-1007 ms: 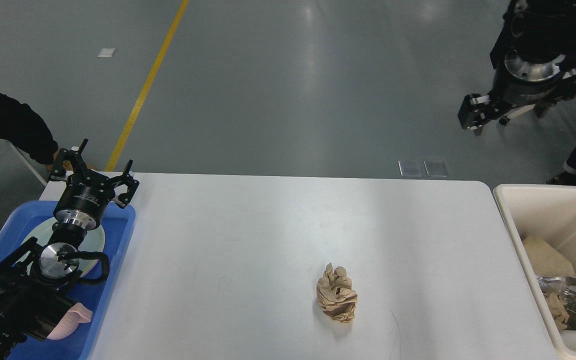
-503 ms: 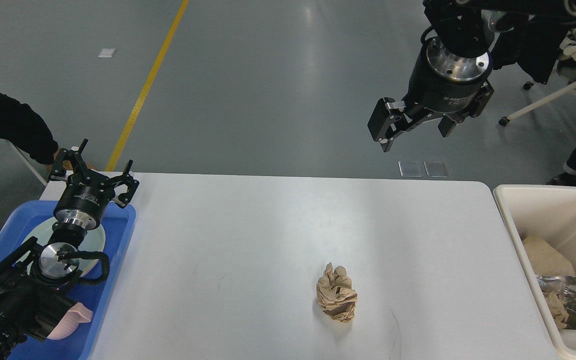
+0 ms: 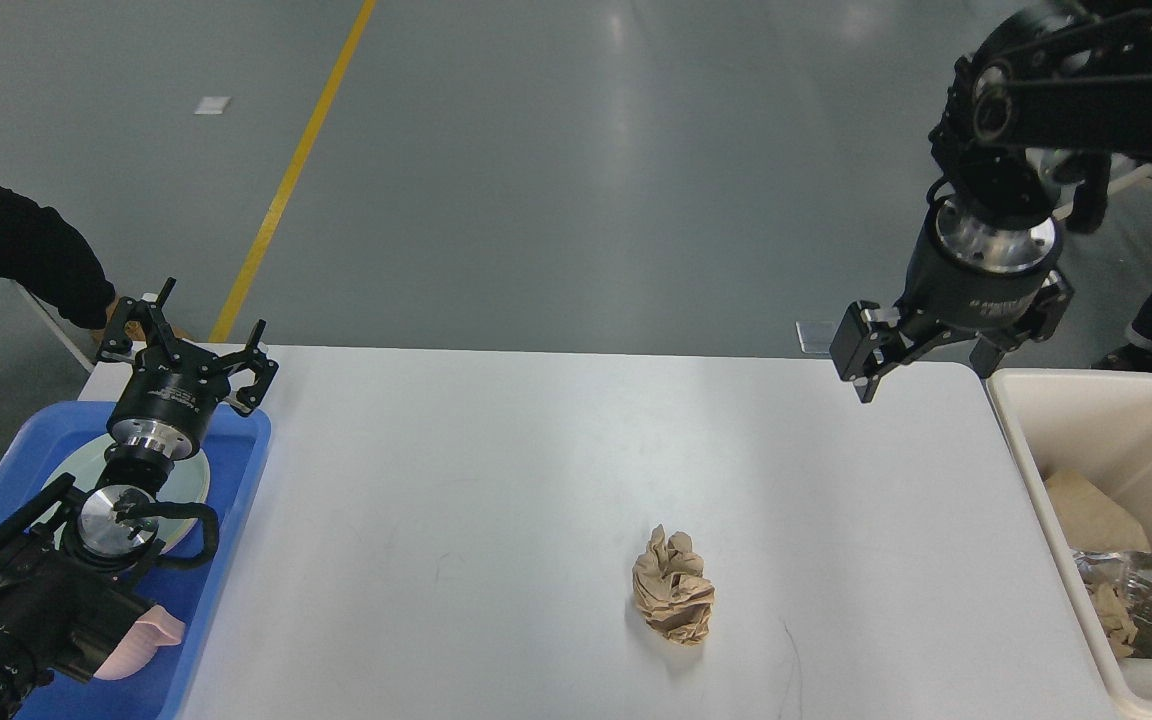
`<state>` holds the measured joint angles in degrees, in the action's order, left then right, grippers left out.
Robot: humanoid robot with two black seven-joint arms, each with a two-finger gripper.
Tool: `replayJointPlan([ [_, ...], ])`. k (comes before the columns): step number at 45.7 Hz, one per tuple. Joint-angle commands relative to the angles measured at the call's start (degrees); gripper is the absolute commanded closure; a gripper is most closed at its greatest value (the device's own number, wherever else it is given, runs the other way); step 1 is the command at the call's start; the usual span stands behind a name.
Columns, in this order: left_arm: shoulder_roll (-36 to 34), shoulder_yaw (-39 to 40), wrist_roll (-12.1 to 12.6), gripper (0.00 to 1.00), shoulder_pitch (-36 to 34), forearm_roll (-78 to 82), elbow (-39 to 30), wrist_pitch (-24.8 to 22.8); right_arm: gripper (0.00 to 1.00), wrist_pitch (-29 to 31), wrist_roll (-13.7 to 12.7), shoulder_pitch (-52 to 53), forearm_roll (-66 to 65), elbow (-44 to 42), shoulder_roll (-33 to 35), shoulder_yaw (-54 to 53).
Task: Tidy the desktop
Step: 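Lower the right gripper onto the crumpled tan paper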
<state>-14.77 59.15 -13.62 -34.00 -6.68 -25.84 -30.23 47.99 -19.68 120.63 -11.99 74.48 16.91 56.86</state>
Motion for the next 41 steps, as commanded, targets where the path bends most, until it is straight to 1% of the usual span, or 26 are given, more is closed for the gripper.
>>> replayJointPlan([
  [1, 0.0, 0.0, 0.0, 0.04, 0.0, 0.0, 0.0, 0.0, 0.00, -12.4, 0.1, -5.0, 0.0, 5.2, -3.8, -0.1],
  [4, 0.0, 0.0, 0.0, 0.04, 0.0, 0.0, 0.0, 0.0, 0.00, -15.5, 0.0, -8.2, 0.0, 5.0, -6.5, -0.2],
  [11, 0.0, 0.0, 0.0, 0.04, 0.0, 0.0, 0.0, 0.0, 0.00, -25.5, 0.1, -13.4, 0.4, 5.6, -12.8, -0.4],
  [15, 0.0, 0.0, 0.0, 0.04, 0.0, 0.0, 0.0, 0.0, 0.00, -28.6, 0.1, -15.5, 0.2, 6.1, -13.7, -1.1],
  [23, 0.0, 0.0, 0.0, 0.04, 0.0, 0.0, 0.0, 0.0, 0.00, -28.8, 0.0, -19.0, 0.0, 6.0, -13.9, -6.4],
  [30, 0.0, 0.0, 0.0, 0.04, 0.0, 0.0, 0.0, 0.0, 0.00, -29.1, 0.1, -23.2, 0.0, 3.9, -13.7, -9.7],
  [41, 0.0, 0.0, 0.0, 0.04, 0.1, 0.0, 0.0, 0.0, 0.00, -29.0, 0.1, -29.7, 0.0, -2.8, -14.5, -12.6],
])
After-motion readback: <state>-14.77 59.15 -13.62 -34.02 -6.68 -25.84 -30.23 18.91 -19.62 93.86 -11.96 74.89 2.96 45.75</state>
